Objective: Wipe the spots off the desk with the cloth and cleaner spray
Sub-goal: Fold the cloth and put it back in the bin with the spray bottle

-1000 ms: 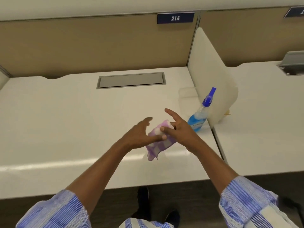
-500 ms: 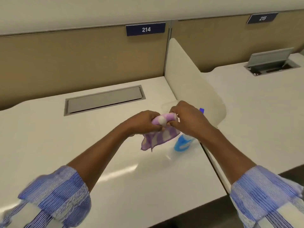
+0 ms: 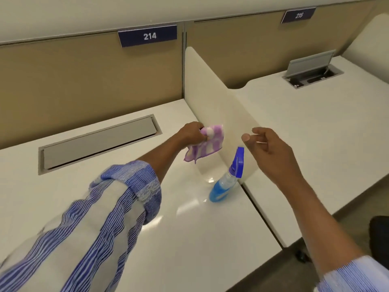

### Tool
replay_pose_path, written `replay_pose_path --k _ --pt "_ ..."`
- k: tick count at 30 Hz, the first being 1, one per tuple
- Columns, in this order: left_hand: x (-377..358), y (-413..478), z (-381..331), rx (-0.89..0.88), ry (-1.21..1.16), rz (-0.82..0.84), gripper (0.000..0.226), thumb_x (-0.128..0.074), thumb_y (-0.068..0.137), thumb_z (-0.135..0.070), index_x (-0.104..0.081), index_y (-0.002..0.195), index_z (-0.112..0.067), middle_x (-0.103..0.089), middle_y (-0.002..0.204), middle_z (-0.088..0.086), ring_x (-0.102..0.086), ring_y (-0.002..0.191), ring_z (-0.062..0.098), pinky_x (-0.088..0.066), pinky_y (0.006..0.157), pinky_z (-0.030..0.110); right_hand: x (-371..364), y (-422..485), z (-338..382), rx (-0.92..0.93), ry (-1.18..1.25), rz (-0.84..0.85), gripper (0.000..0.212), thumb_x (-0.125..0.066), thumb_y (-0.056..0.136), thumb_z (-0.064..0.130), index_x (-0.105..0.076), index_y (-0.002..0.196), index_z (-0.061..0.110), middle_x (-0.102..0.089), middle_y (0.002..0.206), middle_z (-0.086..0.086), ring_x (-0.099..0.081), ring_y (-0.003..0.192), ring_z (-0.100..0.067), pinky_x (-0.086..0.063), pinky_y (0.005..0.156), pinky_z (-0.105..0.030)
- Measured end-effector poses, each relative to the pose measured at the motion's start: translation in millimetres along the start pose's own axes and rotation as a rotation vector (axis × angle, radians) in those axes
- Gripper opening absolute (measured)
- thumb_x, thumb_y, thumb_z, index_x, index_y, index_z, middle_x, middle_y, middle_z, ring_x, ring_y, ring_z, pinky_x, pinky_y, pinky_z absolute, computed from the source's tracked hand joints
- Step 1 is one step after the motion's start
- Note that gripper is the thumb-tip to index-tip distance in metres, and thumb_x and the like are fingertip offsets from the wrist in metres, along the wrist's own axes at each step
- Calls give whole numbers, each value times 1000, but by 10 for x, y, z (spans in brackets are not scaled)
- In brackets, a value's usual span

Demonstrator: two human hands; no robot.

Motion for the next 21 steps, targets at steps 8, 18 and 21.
replay_pose_path --k 8,18,21 --pt "-334 469 110 61 -22 20 39 -71 91 -30 -64 123 -9 -65 122 12 -61 112 31 -48 87 35 -390 -405 -514 -190 151 123 111 -51 64 96 -39 153 33 -57 148 11 -55 132 -8 -43 101 -21" --pt "-555 94 427 80 58 -369 51 -68 92 -39 -56 133 -11 -55 131 16 -57 120 36 -48 95 44 -718 -444 -637 -66 11 84 66 -75 83 50 -53 137 18 -67 125 4 -61 108 -9 -45 77 0" --pt "-719 -137 565 160 -53 -387 55 -67 93 -36 -51 138 -9 -53 133 17 -57 122 38 -49 97 46 -731 -385 -630 -39 -31 -3 43 -72 93 38 -60 125 12 -70 107 -1 -68 97 -21 -55 82 -22"
Point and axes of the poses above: each hand's wrist, its own y-axis towards the middle knuckle, its own x-axis out of the back of the hand, z = x × y, the point moved 4 cm from there along y, towards the middle knuckle
